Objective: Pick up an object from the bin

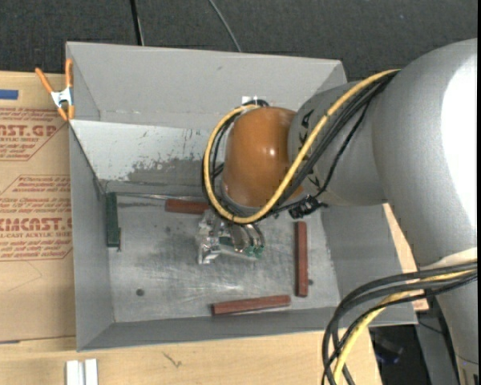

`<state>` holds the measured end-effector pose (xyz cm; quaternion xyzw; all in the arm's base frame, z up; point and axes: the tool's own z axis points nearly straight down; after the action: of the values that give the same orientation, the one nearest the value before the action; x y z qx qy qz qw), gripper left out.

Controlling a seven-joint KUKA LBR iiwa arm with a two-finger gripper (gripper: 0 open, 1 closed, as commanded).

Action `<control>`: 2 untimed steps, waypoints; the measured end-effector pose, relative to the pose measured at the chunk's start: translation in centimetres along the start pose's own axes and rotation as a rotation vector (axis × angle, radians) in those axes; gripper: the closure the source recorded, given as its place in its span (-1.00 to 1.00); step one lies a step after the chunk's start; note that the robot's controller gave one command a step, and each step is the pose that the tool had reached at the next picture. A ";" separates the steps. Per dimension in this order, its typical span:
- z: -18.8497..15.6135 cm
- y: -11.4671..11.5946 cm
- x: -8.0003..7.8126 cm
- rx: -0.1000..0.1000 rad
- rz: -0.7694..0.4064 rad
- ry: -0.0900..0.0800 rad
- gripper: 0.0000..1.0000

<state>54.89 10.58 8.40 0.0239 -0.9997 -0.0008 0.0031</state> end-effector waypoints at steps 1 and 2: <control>-1.5 -1.7 0.1 0.002 -0.214 -0.007 -1.00; -1.3 -1.8 0.1 0.001 -0.217 -0.006 -1.00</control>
Offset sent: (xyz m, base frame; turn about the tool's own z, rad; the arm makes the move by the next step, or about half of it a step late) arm 0.0000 0.0000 0.0000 0.0000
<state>54.89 8.73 9.69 0.1320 -0.9912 -0.0006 -0.0001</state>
